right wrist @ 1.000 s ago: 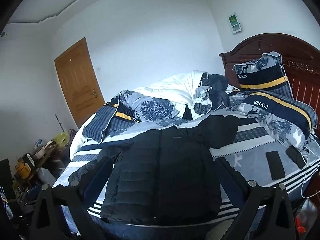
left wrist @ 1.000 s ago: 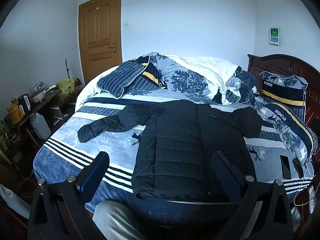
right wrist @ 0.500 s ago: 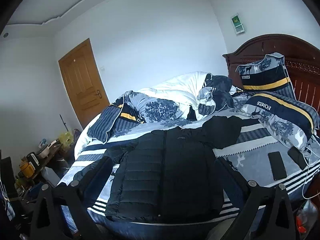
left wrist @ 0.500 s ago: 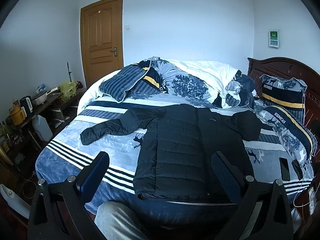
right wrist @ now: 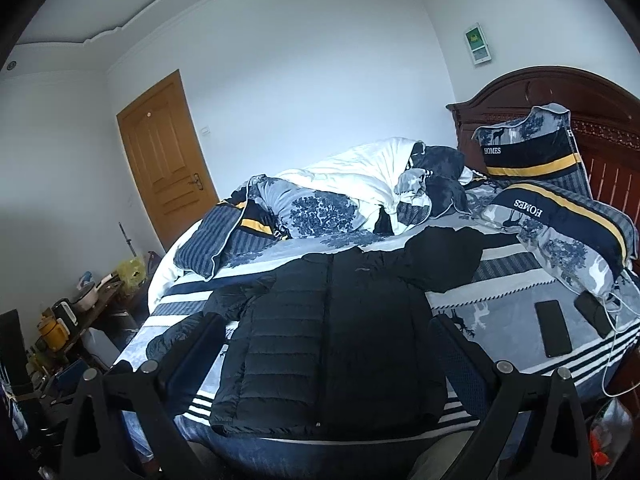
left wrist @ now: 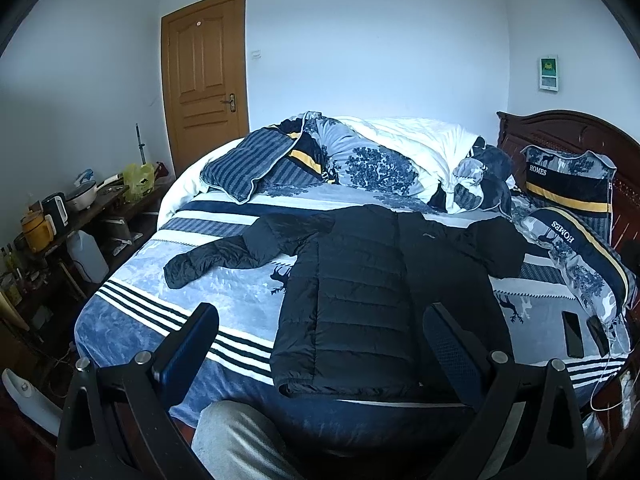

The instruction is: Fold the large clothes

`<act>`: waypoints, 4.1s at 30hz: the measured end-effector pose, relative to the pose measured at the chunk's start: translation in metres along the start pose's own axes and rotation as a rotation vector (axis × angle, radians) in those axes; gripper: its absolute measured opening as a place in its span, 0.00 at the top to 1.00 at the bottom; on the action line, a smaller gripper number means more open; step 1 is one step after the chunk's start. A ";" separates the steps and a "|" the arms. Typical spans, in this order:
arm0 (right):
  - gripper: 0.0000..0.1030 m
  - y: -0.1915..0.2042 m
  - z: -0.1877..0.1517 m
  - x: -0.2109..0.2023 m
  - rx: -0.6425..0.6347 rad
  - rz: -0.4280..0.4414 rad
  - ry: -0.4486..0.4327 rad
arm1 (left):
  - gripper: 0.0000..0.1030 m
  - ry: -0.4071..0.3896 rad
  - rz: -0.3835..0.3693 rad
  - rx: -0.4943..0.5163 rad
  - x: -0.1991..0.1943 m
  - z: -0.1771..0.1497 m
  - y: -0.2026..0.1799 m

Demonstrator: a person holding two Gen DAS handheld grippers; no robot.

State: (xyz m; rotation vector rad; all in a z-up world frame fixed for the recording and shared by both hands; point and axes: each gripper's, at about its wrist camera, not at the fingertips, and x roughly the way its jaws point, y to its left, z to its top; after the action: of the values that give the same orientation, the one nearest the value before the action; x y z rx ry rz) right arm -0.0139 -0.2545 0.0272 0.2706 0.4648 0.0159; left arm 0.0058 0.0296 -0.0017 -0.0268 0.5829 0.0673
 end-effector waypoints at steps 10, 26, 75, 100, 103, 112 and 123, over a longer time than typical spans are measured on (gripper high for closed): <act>0.01 0.002 -0.002 0.005 -0.006 0.009 0.009 | 0.01 0.014 0.006 0.009 0.006 0.000 -0.002; 0.01 0.008 -0.010 0.021 -0.041 0.029 0.028 | 0.01 0.063 0.018 0.014 0.031 -0.007 -0.005; 0.01 -0.132 -0.013 0.166 0.329 0.075 0.218 | 0.01 0.266 -0.147 0.081 0.163 0.007 -0.098; 0.32 -0.458 0.025 0.510 0.761 0.013 0.471 | 0.01 0.435 -0.353 0.090 0.347 0.017 -0.267; 0.42 -0.480 0.027 0.551 0.751 -0.052 0.491 | 0.01 0.443 -0.344 0.093 0.353 0.015 -0.264; 0.97 -0.496 0.038 0.598 0.675 -0.218 0.502 | 0.01 0.468 -0.320 0.087 0.356 0.008 -0.250; 0.97 -0.293 0.179 0.406 0.150 -0.027 0.108 | 0.01 0.393 -0.299 -0.024 0.298 0.036 -0.181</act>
State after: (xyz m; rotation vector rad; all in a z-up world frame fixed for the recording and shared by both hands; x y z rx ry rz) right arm 0.4157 -0.5515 -0.0745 0.4117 0.5786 -0.0313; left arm 0.2863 -0.1323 -0.1351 -0.1525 0.9648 -0.2268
